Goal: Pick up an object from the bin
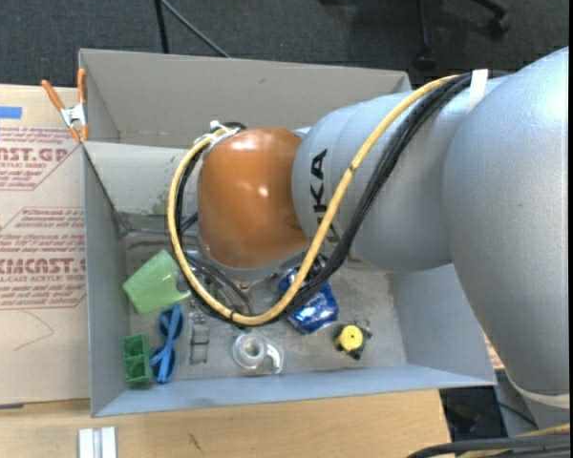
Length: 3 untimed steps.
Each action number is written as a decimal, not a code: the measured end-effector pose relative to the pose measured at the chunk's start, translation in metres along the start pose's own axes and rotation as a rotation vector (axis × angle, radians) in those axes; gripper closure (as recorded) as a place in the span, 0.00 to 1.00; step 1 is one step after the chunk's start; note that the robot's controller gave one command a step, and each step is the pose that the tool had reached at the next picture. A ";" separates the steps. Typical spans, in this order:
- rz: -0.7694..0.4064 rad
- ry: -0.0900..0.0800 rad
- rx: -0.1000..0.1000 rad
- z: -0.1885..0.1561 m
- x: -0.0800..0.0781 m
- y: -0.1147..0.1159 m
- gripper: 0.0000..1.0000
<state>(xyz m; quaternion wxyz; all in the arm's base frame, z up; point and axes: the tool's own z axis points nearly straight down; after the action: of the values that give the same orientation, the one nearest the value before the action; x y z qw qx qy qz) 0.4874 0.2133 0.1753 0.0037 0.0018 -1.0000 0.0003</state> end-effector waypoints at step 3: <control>0.714 -0.011 -0.007 0.016 -0.088 -0.010 1.00</control>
Offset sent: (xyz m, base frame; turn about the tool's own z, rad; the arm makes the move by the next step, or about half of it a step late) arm 0.0739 -0.0184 -0.0906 0.1286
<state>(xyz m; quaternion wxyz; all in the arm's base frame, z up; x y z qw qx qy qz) 0.5757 0.2033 0.1589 -0.0018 -0.3477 -0.9376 -0.0016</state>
